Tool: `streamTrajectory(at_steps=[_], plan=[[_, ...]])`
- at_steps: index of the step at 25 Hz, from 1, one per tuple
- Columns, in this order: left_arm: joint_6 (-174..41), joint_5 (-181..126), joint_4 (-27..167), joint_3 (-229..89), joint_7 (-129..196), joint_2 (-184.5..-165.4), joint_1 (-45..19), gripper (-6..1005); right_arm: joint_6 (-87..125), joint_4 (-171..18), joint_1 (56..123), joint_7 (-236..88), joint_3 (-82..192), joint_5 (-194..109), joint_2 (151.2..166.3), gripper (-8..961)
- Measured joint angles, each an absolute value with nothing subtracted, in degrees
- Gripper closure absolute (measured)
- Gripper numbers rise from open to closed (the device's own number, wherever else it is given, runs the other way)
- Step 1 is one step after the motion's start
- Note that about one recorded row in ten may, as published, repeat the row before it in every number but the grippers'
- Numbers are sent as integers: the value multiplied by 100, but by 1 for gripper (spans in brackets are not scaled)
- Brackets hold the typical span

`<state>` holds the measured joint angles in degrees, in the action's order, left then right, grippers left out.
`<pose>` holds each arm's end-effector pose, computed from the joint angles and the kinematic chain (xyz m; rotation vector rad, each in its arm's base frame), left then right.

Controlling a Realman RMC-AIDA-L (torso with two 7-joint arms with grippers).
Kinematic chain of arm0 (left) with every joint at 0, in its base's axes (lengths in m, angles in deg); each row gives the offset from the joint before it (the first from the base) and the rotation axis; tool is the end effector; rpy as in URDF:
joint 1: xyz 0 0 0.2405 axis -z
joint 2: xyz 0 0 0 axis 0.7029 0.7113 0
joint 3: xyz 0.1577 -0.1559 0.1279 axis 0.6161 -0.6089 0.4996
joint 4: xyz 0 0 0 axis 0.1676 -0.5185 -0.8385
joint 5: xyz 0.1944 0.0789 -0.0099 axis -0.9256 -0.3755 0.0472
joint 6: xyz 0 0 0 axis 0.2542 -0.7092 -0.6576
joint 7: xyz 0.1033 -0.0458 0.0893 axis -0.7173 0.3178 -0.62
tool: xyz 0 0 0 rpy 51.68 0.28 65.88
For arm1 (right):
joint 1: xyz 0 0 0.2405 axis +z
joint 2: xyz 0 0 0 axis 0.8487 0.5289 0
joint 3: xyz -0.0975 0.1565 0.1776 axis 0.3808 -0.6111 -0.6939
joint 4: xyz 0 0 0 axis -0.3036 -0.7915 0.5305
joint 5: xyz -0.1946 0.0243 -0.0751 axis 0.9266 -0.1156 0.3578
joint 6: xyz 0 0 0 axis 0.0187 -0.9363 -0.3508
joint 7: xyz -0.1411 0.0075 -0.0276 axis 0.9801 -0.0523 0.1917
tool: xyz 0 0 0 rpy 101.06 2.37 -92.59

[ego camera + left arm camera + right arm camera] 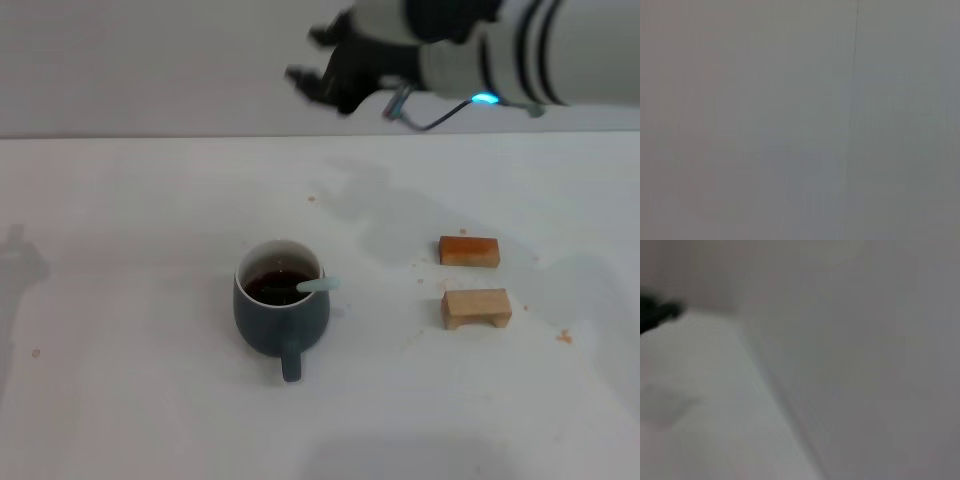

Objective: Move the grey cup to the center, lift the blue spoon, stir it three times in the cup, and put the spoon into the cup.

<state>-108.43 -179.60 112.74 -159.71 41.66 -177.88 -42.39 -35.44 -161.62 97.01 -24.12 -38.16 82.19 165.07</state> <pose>-0.3567 0.2953 0.0490 -1.3726 -0.6236 -0.6564 0.0411 0.4051 -0.0220 -2.4452 -0.0133 0.1627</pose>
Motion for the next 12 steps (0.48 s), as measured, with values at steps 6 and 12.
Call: streamTrajectory(at_steps=[6, 12], plan=[[-10830, -17955, 11168, -15983, 4166, -17789, -4196, 1001, -1658, -16397, 8283, -1902, -3669, 7466, 16502, 510], [-10848, -17953, 11050, -15980, 4235, -17796, -4175, 1001, -626, -16124, 7454, -717, -3717, 5823, 16494, 509]])
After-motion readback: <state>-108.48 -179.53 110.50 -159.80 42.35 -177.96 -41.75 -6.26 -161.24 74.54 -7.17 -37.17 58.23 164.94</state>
